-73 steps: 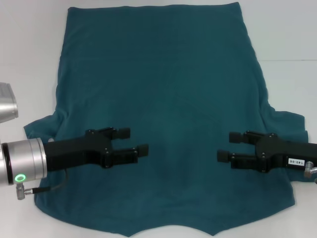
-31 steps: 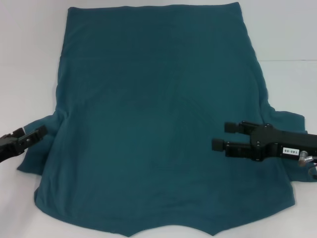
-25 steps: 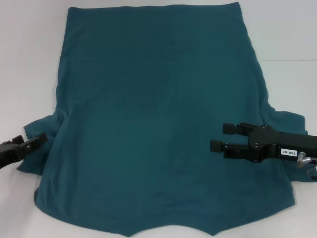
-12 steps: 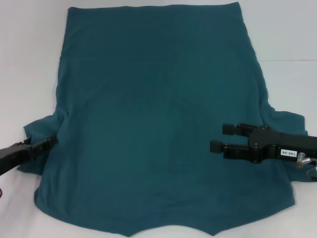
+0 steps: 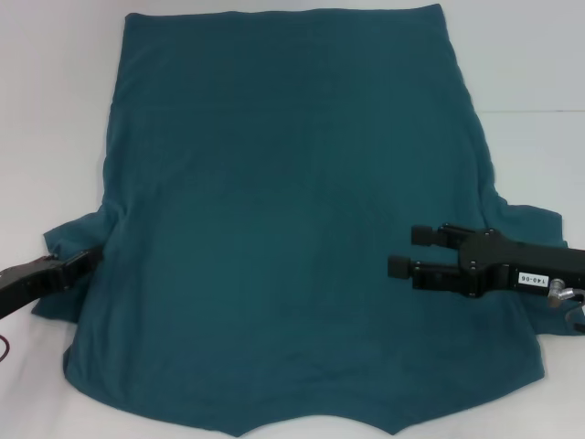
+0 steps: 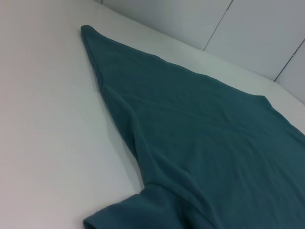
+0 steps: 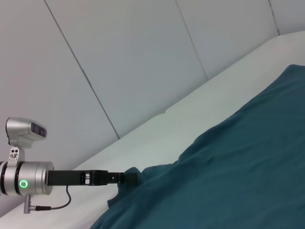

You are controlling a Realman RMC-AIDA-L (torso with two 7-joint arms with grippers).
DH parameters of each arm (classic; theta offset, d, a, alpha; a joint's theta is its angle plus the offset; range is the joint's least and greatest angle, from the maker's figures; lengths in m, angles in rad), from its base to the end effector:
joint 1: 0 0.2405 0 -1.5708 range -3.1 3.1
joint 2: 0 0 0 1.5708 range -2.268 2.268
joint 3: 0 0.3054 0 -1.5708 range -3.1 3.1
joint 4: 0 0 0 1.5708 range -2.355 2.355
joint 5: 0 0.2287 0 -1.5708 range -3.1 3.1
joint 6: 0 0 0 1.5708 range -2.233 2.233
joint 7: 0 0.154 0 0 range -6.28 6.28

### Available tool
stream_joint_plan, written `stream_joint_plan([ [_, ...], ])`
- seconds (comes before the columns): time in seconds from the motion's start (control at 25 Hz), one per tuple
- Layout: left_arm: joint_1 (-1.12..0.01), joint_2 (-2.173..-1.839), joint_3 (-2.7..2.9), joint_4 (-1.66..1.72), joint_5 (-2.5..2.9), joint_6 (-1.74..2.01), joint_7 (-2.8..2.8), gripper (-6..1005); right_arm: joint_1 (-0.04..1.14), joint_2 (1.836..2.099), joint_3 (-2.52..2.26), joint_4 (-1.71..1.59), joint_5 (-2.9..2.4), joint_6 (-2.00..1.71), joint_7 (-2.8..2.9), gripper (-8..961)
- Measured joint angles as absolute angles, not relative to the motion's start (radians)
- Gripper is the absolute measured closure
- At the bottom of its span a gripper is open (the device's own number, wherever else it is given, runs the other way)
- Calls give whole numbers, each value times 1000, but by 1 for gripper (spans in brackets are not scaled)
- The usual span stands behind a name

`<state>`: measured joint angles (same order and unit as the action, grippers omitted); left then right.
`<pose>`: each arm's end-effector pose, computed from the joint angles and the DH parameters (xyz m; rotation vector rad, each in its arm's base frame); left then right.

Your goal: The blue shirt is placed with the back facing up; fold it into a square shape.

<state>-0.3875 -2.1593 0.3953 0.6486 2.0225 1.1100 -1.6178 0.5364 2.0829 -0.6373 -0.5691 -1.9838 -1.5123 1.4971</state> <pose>-0.4210 0.3502 -0.0195 -1.9232 -1.2917 -0.6265 0.3133 0.3706 -0.0433 -2.6271 0.9053 0.7986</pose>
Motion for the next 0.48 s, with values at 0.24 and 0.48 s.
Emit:
stream_joint_plan([
  [0.24, -388, -2159, 396, 652, 2023, 1104, -1629, 669, 537, 2083, -635, -569, -1983, -1512, 1497, 44],
  [0.48, -389, -2160, 396, 652, 2023, 1100, -1630, 798, 535, 2084, -633, -569, -1983, -1511, 1497, 45],
])
